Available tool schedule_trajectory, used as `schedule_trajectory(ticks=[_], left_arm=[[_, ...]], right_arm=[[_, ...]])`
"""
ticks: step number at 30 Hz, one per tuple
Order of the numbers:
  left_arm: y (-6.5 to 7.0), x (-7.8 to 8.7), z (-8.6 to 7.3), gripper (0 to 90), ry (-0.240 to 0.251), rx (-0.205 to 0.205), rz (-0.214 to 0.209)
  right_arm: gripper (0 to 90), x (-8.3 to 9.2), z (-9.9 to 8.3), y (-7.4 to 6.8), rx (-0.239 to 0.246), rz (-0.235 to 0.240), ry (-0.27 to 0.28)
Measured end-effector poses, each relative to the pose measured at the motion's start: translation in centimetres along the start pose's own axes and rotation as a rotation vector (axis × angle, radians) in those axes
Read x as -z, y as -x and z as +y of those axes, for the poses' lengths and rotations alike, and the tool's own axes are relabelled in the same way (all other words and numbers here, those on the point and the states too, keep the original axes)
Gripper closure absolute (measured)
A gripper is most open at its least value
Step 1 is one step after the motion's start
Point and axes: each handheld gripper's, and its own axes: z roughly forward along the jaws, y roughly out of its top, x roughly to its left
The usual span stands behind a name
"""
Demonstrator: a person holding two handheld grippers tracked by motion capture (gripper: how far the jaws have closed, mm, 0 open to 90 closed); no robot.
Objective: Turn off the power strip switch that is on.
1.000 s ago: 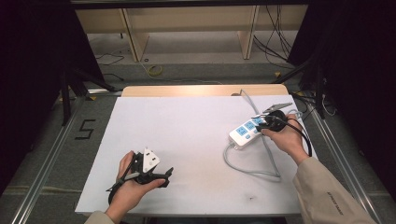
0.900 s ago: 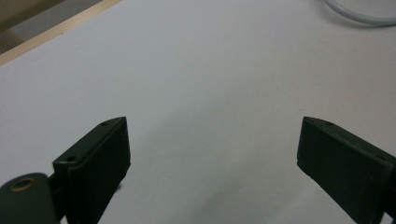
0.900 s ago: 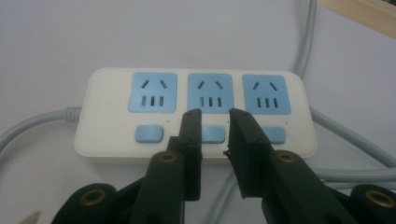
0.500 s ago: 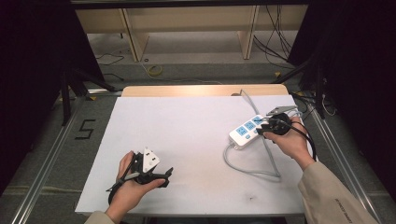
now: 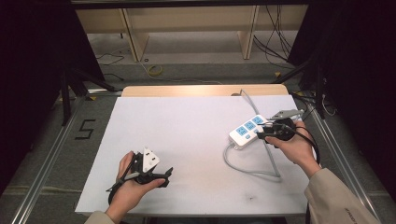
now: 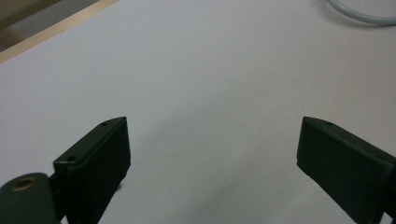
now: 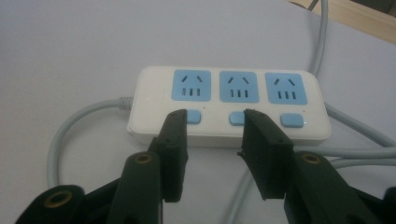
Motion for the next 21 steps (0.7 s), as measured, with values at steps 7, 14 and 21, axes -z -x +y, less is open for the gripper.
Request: schedule_trajectory(ticks=[7,14,21], left_arm=[[0.0,0.0,0.0,9.3,-0.003,0.003,0.000],[-0.1,0.0,-0.1,9.5,-0.006,0.007,0.003],[0.0,0.0,-0.1,9.5,-0.009,0.012,0.003]], right_arm=[[55.3,0.7,-0.6,-0.5,0.002,0.009,0.021],[52.6,1.5,-1.3,-0.9,0.014,0.022,0.036],[50.4,2.3,-2.1,-1.2,0.017,0.035,0.047]])
